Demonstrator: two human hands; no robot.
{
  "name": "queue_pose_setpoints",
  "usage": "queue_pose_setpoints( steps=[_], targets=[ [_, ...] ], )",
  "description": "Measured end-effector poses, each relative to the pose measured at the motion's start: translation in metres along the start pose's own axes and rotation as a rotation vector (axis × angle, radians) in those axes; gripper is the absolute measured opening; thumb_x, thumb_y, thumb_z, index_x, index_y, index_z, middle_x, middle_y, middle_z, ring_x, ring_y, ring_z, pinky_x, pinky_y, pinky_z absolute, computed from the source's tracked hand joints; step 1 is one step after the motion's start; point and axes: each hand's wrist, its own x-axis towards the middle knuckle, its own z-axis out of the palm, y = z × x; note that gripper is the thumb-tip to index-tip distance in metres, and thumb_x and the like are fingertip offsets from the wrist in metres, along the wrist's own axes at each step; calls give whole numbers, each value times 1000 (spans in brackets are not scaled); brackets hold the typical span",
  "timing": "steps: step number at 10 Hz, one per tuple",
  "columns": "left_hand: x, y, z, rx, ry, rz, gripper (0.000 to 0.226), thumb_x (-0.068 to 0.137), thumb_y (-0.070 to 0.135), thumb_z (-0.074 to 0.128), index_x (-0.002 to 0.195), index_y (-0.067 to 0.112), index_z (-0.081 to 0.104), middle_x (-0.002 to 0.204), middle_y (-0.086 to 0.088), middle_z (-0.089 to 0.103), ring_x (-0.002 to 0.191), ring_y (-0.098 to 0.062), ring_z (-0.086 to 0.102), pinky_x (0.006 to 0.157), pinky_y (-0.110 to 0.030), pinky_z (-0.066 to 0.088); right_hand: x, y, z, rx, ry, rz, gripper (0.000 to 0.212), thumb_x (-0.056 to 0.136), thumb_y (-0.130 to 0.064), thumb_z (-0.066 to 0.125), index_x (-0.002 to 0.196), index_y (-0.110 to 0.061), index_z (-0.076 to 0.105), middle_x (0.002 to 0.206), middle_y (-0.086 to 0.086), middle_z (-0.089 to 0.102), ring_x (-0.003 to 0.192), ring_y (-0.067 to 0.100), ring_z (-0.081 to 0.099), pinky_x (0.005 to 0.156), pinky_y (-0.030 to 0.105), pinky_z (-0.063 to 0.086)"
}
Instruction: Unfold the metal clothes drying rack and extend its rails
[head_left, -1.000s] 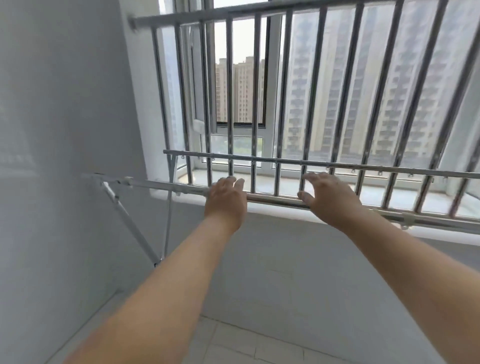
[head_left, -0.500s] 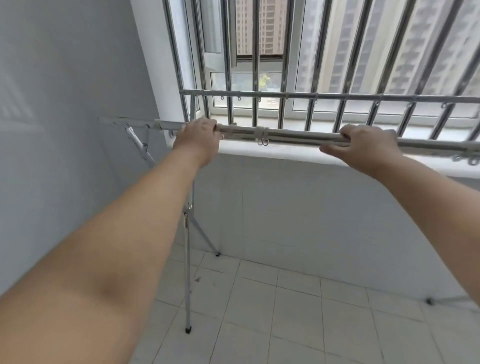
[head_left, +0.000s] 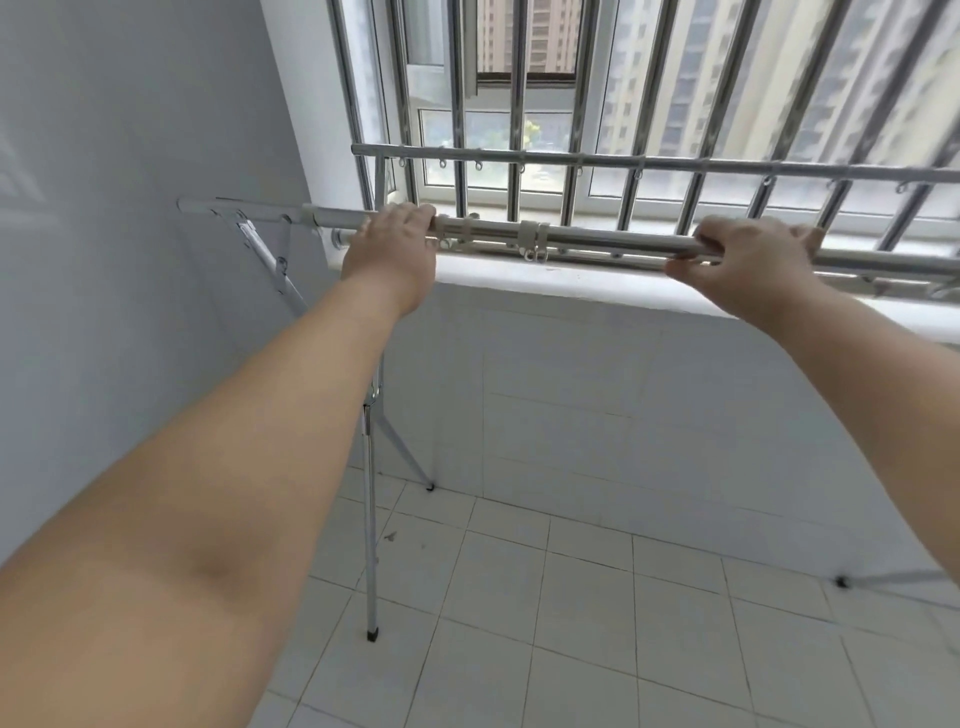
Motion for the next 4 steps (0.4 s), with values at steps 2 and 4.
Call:
queue_pose_setpoints(
  steps=[2, 4],
  targets=[
    [-6, 17, 0, 12, -4, -67, 42, 98, 27, 32, 136, 11, 38, 149, -10, 35, 140, -28, 23, 114, -49, 19, -11, 3, -5, -35, -62, -12, 26, 83, -45, 59, 77, -22, 49, 80, 1, 56, 92, 28, 48, 87, 44, 25],
    [-8, 53, -11, 50, -135, -183, 61, 97, 48, 21, 149, 17, 14, 159, -9, 11, 145, -30, 8, 117, -53, 8, -22, 8, -27, 207, -131, -9, 46, 83, -31, 66, 126, -18, 57, 125, 4, 59, 121, 24, 47, 113, 41, 22]
  ],
)
